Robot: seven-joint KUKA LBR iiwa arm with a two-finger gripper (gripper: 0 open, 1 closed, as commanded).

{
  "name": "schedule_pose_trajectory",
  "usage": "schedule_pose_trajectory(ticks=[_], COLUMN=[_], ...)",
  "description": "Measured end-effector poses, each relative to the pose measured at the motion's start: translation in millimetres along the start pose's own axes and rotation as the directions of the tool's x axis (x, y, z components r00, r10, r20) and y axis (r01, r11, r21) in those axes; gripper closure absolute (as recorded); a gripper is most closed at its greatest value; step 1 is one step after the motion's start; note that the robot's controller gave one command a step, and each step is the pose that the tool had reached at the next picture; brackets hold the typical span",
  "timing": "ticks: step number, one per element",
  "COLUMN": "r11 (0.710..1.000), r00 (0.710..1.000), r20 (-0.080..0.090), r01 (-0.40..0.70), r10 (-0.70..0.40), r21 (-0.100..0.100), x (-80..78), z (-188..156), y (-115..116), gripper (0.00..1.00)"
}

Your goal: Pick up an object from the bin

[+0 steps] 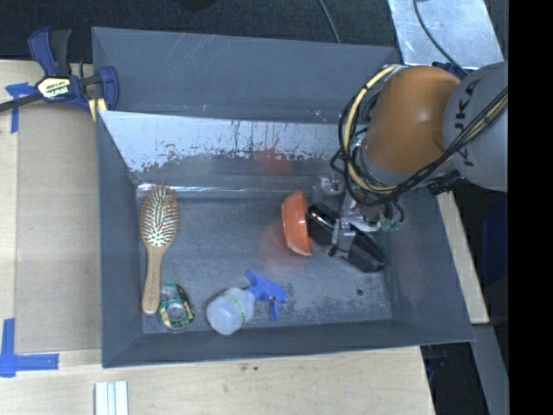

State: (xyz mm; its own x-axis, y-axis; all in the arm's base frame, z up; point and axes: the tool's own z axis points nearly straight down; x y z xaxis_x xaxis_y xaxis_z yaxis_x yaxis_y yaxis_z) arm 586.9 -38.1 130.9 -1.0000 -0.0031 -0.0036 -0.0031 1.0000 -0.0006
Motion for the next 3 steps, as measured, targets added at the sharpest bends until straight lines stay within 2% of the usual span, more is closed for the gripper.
schedule_pose_trajectory(ticks=[1, 2, 3], r11=[1.0, 1.0, 1.0], r00=[1.0, 1.0, 1.0], r20=[0.0, 0.0, 0.004], r01=[0.0, 0.0, -0.008], r10=[0.0, 0.0, 0.008], r21=[0.0, 0.0, 0.0], x=[0.0, 0.0, 5.5], z=[0, 0, -80], y=[0, 0, 9], gripper=[1.0, 1.0, 1.0])
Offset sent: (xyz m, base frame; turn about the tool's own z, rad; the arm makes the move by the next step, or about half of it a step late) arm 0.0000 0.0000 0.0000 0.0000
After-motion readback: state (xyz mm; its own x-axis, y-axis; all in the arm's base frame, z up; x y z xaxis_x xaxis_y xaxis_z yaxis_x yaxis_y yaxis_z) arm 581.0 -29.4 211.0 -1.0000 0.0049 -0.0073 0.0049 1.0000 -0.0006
